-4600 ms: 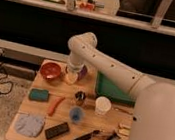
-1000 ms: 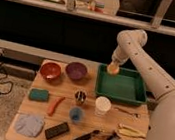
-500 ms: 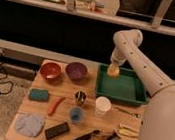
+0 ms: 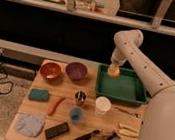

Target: Place apple in tray

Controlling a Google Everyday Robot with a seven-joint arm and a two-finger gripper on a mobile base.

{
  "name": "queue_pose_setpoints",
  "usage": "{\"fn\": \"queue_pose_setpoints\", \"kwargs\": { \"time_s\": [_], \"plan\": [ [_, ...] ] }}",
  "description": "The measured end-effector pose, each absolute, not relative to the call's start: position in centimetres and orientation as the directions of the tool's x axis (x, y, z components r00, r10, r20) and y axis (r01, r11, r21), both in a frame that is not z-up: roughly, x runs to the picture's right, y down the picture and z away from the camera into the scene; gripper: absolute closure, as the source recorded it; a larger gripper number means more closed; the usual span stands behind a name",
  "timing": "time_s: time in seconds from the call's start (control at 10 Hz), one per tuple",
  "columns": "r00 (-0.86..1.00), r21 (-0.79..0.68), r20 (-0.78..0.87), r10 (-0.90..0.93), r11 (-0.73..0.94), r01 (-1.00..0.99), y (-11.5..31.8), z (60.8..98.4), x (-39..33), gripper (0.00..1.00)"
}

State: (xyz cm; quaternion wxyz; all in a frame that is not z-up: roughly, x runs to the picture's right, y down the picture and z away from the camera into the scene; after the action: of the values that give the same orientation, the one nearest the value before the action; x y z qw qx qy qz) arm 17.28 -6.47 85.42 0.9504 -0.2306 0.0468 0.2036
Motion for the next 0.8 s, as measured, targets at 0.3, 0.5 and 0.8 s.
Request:
{"fn": "queue_pose_setpoints", "kwargs": {
  "time_s": [0.3, 0.5, 0.8],
  "plan": [
    [0.913, -0.420, -0.183, 0.366, 0.810, -0.409, -6.45, 85.43, 17.26, 0.26],
    [0.913, -0.420, -0.182, 0.366, 0.811, -0.409, -6.46, 85.42, 17.25, 0.20],
    [0.913, -0.420, -0.182, 0.366, 0.810, -0.409, -6.45, 85.42, 17.25, 0.20]
  ]
}}
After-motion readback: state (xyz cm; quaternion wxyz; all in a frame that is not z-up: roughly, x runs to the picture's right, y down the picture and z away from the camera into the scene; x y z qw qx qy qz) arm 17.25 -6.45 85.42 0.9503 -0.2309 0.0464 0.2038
